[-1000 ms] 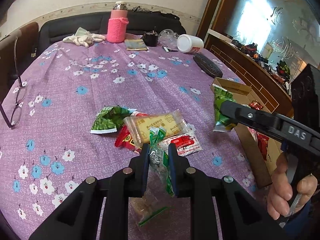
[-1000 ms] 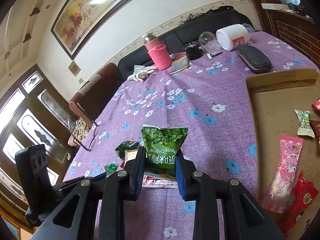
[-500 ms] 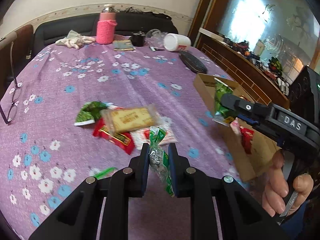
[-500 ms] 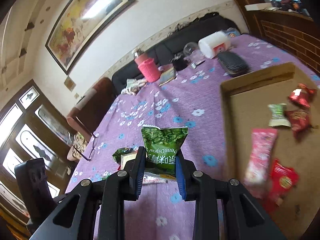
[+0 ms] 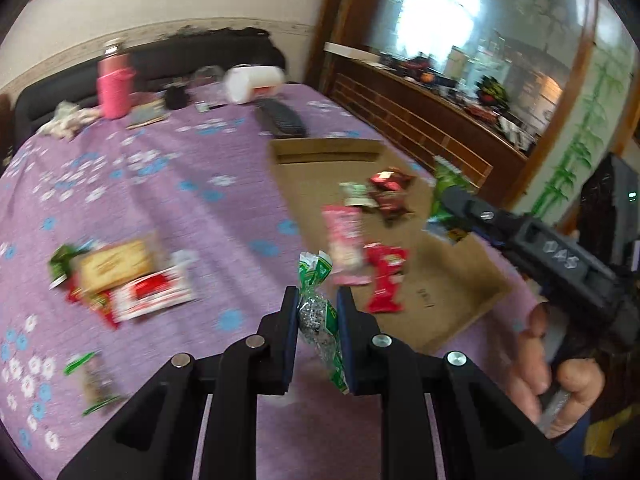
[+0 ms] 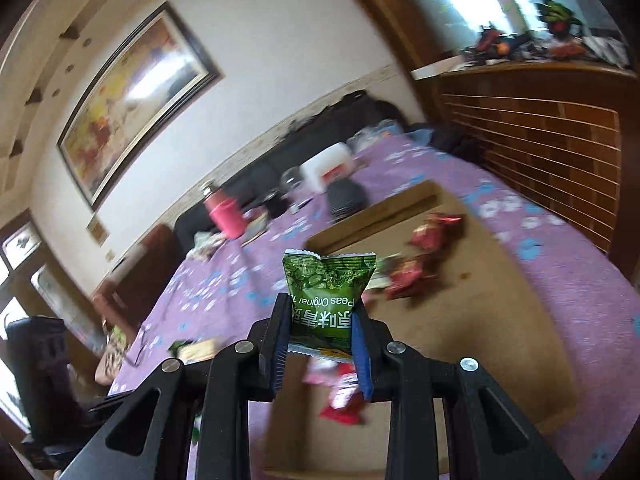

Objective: Organize snacks
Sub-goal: 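Carry both bags toward the cardboard box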

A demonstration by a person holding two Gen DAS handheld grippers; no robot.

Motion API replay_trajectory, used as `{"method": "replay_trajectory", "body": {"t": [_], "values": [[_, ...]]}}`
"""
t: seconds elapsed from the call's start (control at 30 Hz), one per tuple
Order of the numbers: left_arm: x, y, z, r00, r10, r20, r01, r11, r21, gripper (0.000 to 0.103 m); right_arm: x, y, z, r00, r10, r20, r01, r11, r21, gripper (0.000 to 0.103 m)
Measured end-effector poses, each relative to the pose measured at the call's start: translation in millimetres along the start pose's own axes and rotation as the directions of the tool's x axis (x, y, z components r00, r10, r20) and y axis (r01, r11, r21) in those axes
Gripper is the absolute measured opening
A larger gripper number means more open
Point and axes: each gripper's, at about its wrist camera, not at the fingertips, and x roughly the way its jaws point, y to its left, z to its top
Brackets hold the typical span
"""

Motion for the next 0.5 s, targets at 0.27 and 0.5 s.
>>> {"method": "replay_trajectory", "body": {"t": [0.27,0.5], "values": [[40.4,-67.0,22.8,0.997,-0.076,-0.009,0.076,0.992,0.096,0.018,-1.7,-35.4,2.8,0.998,-0.051,0.021,0.049,0.994,0.093,0.03],[73.9,-71.2,10.7,0.992,-0.099,-0.074,0.106,0.989,0.102,0.018,8.7,-41.9,1.1,0.995,-0.099,-0.016,0.101,0.988,0.116,0.03]]}}
